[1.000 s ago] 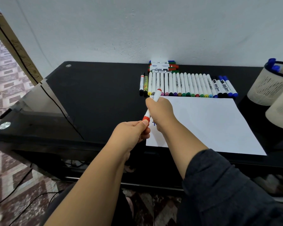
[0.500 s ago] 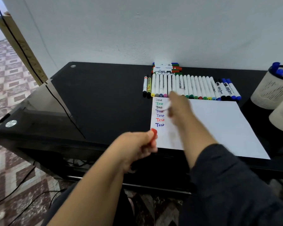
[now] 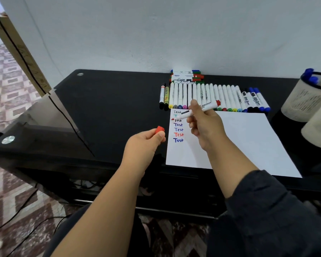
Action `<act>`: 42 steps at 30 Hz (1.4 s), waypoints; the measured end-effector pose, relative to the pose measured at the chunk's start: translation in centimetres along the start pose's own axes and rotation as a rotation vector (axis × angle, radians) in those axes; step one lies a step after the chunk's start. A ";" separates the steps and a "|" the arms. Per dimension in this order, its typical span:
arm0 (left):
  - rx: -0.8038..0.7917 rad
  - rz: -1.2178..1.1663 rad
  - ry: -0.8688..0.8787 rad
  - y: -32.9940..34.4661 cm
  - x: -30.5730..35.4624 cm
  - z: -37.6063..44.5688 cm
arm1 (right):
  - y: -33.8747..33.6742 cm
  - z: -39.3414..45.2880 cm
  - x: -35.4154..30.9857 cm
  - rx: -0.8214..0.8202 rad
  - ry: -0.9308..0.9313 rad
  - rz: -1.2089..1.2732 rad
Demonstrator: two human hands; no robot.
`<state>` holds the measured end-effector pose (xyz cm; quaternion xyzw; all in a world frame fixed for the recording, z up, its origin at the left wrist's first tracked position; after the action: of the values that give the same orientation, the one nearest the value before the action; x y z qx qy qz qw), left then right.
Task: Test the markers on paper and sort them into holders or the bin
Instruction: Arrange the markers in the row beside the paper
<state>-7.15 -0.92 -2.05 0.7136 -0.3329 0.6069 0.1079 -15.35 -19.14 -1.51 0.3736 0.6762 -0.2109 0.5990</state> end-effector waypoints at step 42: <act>0.033 0.104 0.038 0.4 -0.5 2.5 | -0.3 -1.7 1.0 0.023 -0.193 -0.659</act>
<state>-5.40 -2.44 -3.23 0.6853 -0.3576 0.6304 0.0708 -16.66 -17.81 -2.19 0.1200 0.6983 -0.4351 0.5556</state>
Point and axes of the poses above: each hand's wrist, its own z-axis towards the middle knuckle, its own y-axis out of the palm, x = y × z, the point moved 10 cm from there along z, towards the middle knuckle, and after that the axes turned 6 degrees about -x, right-handed, at the moved point
